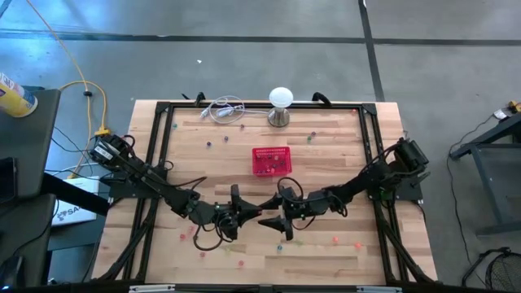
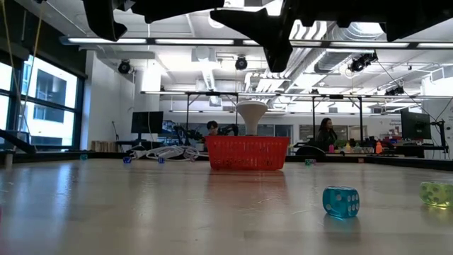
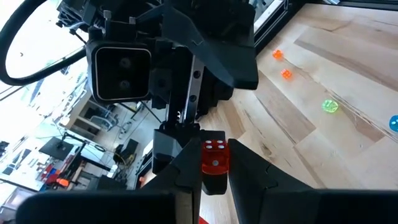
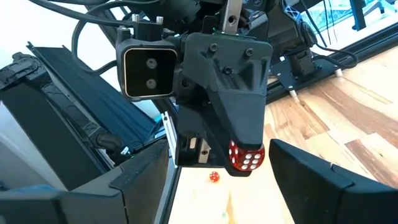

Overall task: Pick & Place Dice
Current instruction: Put the top red dice into the bin

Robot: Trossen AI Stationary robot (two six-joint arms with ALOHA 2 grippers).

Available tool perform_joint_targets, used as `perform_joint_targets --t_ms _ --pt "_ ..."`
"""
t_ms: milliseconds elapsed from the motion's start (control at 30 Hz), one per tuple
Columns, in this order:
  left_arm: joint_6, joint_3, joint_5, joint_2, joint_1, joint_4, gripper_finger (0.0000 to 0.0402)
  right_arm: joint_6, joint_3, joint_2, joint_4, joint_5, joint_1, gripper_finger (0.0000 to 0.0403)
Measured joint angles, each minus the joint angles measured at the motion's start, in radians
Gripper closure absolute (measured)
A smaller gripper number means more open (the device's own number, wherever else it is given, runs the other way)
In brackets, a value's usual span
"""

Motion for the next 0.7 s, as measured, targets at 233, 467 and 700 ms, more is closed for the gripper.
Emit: perform_joint_targets --t_ms 233,467,700 --pt "-0.001 0.0 0.0 0.0 0.0 -0.011 0.035 -0.024 0.0 0.0 -0.001 0.001 0.0 0.0196" --pt "-0.003 0.0 0.003 -0.001 -0.001 -0.022 0.035 -0.032 0.0 0.0 -0.009 0.006 -0.001 0.028" --pt "0.001 0.0 0.005 -0.001 -0.001 -0.027 0.035 -0.042 0.0 0.0 -0.026 0.021 -0.001 0.0336"
